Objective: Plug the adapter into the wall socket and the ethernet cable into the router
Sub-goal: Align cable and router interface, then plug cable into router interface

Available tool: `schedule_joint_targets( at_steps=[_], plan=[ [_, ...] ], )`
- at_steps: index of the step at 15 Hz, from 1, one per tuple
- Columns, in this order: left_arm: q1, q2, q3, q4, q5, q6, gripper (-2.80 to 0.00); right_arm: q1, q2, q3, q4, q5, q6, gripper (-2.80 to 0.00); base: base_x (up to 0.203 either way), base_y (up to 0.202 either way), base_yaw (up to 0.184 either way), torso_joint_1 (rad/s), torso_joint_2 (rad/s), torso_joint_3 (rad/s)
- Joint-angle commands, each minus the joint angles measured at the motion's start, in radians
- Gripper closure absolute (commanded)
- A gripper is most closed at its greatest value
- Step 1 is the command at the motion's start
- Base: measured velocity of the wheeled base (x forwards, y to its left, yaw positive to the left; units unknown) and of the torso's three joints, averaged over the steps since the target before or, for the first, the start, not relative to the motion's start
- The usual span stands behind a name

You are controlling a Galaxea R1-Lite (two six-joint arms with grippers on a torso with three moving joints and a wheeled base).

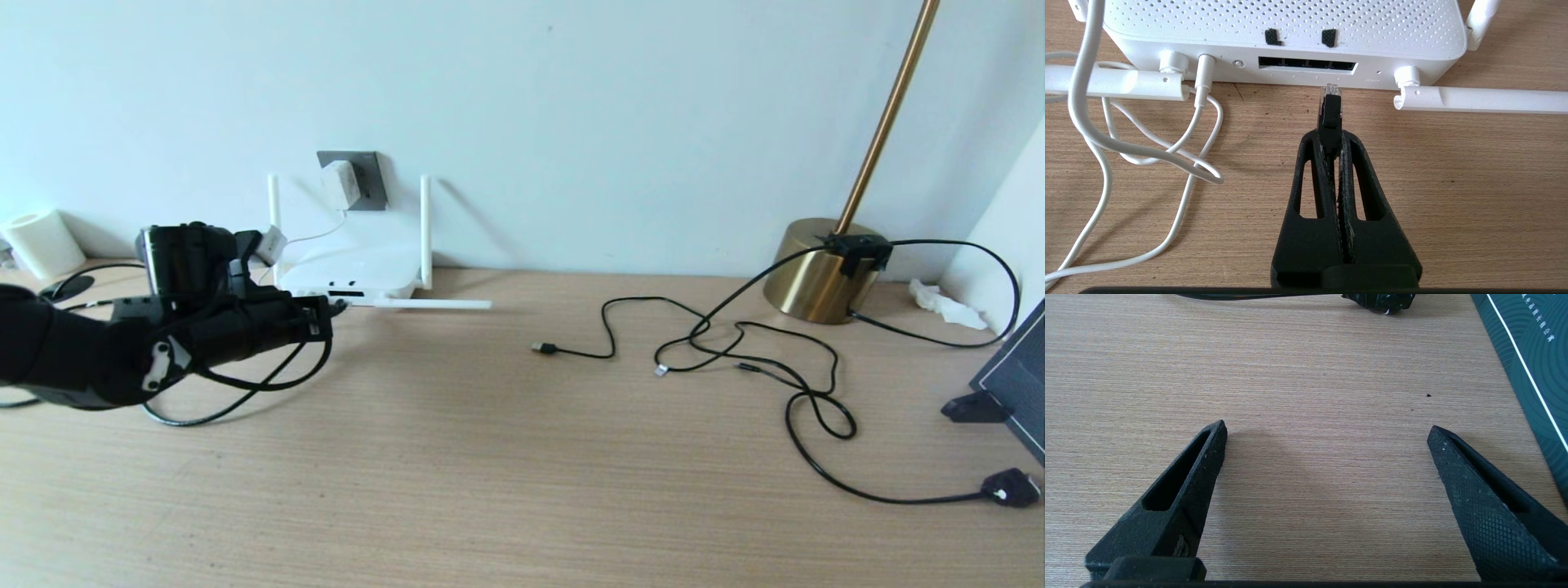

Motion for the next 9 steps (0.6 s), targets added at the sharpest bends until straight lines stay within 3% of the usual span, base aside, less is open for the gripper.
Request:
schedule_joint_targets(
  at_steps=[1, 9],
  plan=[
    [0.001, 0.003, 0.000, -0.005, -0.004, -0.001, 0.00, 0.000, 0.001, 0.008, -0.001, 0.001, 0.001, -2.80, 0.000, 0.000, 0.000, 0.000, 0.00, 0.000],
    [-0.010, 0.013, -0.005, -0.012, 0.001, -0.045, 0.00, 0.000, 0.001, 0.008, -0.001, 0.000, 0.003, -2.80, 0.000, 0.000, 0.000, 0.000, 0.00, 0.000]
  ],
)
